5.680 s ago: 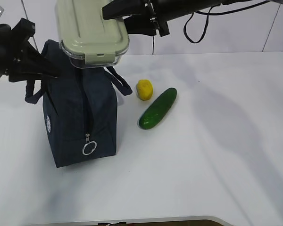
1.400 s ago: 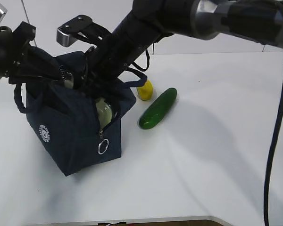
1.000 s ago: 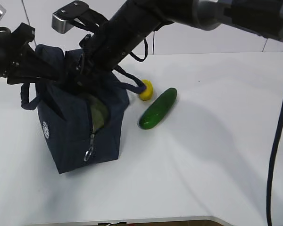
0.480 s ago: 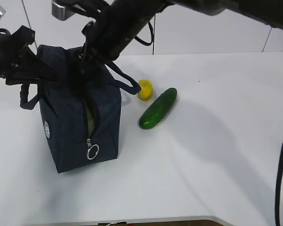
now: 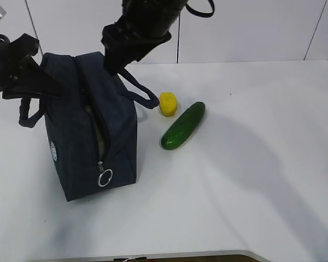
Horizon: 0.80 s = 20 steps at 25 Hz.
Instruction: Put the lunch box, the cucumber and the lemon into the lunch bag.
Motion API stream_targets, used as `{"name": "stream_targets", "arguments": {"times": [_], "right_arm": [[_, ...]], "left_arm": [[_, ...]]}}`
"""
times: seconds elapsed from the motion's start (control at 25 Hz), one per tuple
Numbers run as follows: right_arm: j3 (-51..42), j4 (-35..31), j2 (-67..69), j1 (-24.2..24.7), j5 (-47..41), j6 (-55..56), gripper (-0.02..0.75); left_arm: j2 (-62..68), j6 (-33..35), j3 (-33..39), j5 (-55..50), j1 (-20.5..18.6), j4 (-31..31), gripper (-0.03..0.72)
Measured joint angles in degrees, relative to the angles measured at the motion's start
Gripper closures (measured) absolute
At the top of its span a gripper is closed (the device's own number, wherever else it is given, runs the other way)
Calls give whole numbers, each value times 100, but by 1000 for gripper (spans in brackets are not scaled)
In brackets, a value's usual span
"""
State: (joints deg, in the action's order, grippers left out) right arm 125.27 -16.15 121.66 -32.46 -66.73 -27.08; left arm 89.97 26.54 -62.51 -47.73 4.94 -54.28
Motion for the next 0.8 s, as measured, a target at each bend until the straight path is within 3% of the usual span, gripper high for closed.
{"name": "stream_targets", "arguments": {"times": [0.48, 0.8], "right_arm": [[5, 2557, -12, 506, -471, 4301, 237], [13, 2861, 288, 506, -482, 6665, 239]], "left_arm": [[-166, 97, 0, 7, 0, 132, 690], [-166, 97, 0, 99, 0, 178, 691]]}}
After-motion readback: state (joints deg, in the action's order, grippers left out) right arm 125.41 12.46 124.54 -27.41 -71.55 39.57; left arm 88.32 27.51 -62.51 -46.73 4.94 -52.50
